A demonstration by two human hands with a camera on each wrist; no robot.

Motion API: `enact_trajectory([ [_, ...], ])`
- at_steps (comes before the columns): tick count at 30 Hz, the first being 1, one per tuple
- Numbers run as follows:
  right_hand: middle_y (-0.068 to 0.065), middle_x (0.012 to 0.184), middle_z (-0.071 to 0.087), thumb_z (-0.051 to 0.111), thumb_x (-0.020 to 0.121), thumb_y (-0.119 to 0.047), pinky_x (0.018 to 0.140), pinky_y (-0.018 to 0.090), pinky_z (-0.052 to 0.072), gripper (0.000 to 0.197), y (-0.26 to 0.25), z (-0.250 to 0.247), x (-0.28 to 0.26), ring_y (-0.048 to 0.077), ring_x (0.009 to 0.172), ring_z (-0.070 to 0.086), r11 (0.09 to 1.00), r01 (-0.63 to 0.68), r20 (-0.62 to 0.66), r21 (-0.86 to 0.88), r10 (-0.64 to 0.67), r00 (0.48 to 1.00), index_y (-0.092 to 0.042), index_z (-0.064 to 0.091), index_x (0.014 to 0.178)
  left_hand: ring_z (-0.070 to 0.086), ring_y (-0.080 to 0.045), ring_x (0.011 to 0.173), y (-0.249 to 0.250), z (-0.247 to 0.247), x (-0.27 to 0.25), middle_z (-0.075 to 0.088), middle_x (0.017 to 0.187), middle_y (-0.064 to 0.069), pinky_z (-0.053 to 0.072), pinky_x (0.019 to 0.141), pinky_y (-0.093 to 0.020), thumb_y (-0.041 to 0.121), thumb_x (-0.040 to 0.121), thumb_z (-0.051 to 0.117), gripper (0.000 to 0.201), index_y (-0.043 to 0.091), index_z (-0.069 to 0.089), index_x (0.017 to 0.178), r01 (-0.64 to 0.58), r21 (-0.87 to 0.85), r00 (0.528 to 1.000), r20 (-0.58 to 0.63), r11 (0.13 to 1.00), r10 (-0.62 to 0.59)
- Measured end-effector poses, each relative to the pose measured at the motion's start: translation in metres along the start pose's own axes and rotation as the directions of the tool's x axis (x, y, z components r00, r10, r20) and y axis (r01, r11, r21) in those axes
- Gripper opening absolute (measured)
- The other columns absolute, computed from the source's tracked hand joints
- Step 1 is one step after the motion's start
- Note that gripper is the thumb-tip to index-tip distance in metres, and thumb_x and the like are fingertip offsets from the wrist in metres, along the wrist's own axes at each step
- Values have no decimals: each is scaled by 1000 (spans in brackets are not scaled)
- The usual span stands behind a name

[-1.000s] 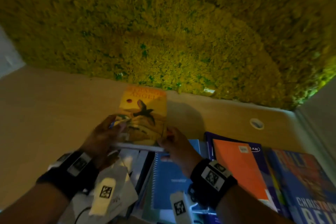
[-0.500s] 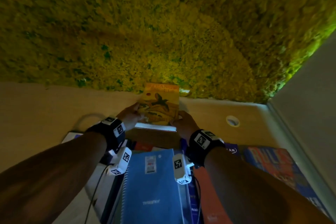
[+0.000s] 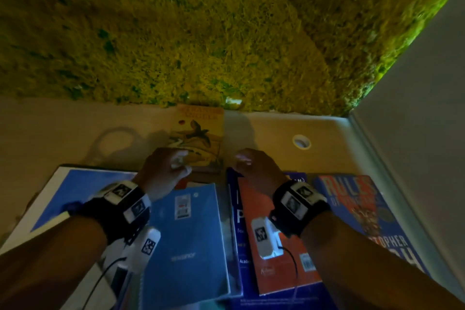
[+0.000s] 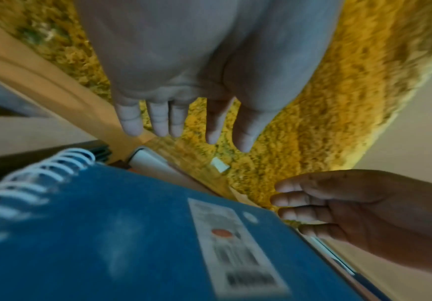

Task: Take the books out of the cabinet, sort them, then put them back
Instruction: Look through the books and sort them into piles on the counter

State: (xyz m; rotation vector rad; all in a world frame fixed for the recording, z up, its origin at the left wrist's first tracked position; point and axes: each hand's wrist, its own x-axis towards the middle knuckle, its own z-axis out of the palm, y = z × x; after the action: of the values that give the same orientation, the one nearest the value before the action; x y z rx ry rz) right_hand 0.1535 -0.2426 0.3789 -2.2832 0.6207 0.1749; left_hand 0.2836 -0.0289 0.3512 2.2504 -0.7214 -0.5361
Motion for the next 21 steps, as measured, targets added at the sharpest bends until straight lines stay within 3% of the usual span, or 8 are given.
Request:
enact_trajectory([
  [3, 11, 137, 62, 59, 103, -22, 105, 36, 45, 33, 14, 6, -42, 26, 126, 59, 998, 51, -88, 37, -47, 995, -11, 62, 134, 58, -25, 123, -10, -3, -36, 58, 137, -6, 50, 95, -45, 50, 85, 68, 57, 22, 59, 134, -7, 65, 1000, 9, 998, 6],
  [6, 5, 130, 66, 55, 105, -35, 94, 35, 52, 38, 21, 21, -80, 18, 113, 64, 999, 34, 57, -30, -32, 998, -17, 59, 137, 60, -25, 112, -30, -7, -67, 58, 129, -8, 50, 89, -39, 74, 70, 58, 83, 26, 52, 137, 136, 160, 990, 21, 978, -141],
  [9, 1, 138, 63, 54, 101, -52, 93, 33, 51, 58, 22, 42, -104, 18, 118, 63, 993, 18, 170, -116, 2, 985, -24, 44, 150, 60, -21, 110, -33, 1, -99, 56, 120, 7, 47, 85, -32, 55, 79, 74, 73, 28, 45, 140, 186, 127, 975, 101, 974, -199],
  [12, -6, 119, 68, 59, 97, -53, 90, 36, 52, 58, 19, 56, -114, 17, 108, 66, 992, 52, 145, -117, -35, 989, -30, 44, 148, 63, -13, 113, -39, 12, -117, 62, 126, 13, 53, 93, -38, 61, 63, 80, 83, 43, 42, 135, 172, 4, 981, 86, 985, -171],
  [15, -8, 112, 69, 61, 97, -50, 88, 37, 54, 51, 18, 60, -114, 14, 99, 66, 990, 85, 156, -115, -66, 986, -32, 47, 143, 64, -15, 109, -51, 11, -117, 65, 122, 10, 53, 94, -44, 61, 54, 78, 83, 39, 51, 129, 239, -28, 970, 57, 971, -237],
  [16, -7, 113, 69, 61, 97, -49, 88, 38, 55, 50, 19, 59, -113, 13, 97, 66, 991, 86, 159, -104, -69, 985, -31, 48, 142, 66, -18, 106, -50, 9, -116, 67, 119, 6, 54, 93, -46, 57, 54, 78, 76, 34, 56, 123, 262, -49, 964, 57, 964, -259],
  [19, 0, 114, 69, 61, 100, -45, 91, 40, 55, 41, 14, 56, -115, 18, 100, 68, 997, 63, 144, -33, -58, 988, -26, 54, 135, 70, -20, 89, -43, 2, -117, 74, 105, -9, 56, 83, -42, 22, 80, 79, 18, 25, 67, 93, 294, -242, 954, 15, 924, -300],
  [21, 2, 102, 69, 60, 100, -44, 84, 39, 53, 26, 12, 54, -114, 19, 93, 67, 996, 87, 99, 2, -87, 991, -24, 62, 117, 70, -21, 88, -39, -6, -121, 76, 100, -6, 53, 77, -35, 10, 88, 71, 15, 25, 70, 90, 244, -378, 963, -14, 893, -269],
])
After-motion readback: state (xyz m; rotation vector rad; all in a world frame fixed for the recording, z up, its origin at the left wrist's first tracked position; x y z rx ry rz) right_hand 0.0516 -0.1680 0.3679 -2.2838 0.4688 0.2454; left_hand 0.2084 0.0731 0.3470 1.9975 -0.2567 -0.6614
